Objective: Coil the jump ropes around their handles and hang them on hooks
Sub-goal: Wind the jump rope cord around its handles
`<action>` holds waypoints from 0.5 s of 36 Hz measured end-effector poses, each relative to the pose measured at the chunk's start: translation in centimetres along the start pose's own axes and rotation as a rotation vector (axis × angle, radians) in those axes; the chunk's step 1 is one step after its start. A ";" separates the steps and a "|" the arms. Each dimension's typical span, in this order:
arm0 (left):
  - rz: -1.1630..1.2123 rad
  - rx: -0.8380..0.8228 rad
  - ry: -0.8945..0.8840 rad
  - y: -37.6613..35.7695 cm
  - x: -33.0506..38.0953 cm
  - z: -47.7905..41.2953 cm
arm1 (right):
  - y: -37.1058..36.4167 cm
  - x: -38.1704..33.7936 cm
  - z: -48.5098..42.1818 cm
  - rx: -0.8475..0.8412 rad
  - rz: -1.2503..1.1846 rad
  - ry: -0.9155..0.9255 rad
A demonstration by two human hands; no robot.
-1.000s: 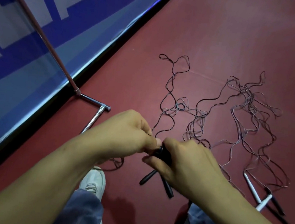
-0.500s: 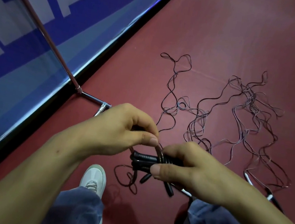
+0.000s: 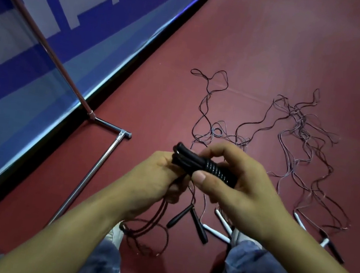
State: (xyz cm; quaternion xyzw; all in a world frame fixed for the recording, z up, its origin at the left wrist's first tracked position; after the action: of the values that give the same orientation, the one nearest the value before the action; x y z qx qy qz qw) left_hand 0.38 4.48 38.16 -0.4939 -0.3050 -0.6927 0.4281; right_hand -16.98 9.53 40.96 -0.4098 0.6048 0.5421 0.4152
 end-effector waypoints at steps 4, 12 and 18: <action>-0.033 0.000 -0.003 -0.2 -0.1 -0.1 | 1.1 0.6 -0.5 0.090 -0.011 -0.009; -0.578 0.108 -0.097 -0.6 0.4 0.0 | 1.3 2.4 -0.8 0.166 0.250 0.006; -0.463 0.001 0.017 0.1 1.4 0.2 | 1.3 2.0 -1.3 0.197 0.502 0.149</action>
State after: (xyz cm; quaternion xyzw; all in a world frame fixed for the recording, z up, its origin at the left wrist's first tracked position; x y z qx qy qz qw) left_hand 0.36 4.22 39.58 -0.4045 -0.4071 -0.7764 0.2604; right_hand -18.92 8.20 39.58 -0.2438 0.7659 0.5350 0.2602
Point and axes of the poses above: each hand's wrist, its own z-axis away from the middle knuckle, its own y-axis out of the back of the hand, x = y × z, the point moved 1 cm from there along -z, towards the middle knuckle, and after that the axes turned 11 degrees about x, right-handed, at the moved point
